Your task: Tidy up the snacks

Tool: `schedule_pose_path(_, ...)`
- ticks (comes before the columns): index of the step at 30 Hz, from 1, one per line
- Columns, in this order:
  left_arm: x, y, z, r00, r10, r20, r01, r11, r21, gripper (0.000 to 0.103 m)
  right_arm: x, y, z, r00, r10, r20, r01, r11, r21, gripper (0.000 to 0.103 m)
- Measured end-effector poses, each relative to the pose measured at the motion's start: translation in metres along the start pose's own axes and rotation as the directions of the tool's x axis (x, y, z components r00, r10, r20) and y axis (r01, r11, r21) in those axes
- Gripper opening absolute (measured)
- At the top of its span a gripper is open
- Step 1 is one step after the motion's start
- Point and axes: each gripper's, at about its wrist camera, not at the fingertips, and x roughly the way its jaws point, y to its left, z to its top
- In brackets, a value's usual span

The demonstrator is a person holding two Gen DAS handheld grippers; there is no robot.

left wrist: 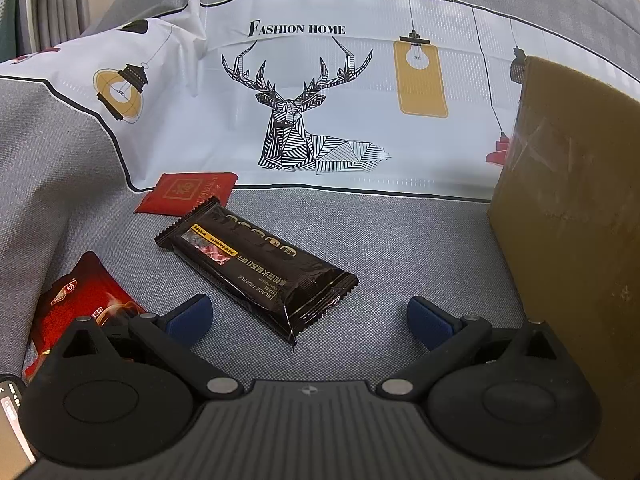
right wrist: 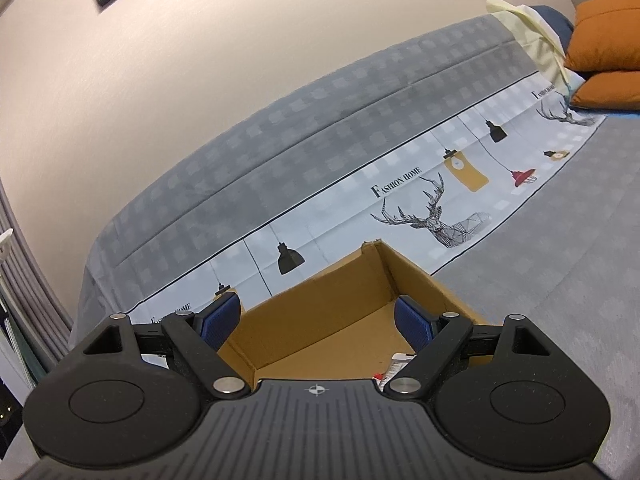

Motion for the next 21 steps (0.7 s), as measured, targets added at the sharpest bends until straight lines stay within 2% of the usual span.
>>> schedule_pose_path(21,0.0001,-0.0001,-0.0003,1.0,-0.003,-0.001,0.003,1.0,-0.002,0.103,-0.0034,0.0078,-0.0026,1.0,-0.001,0.01,0.001,0.999,-0.034,0.086)
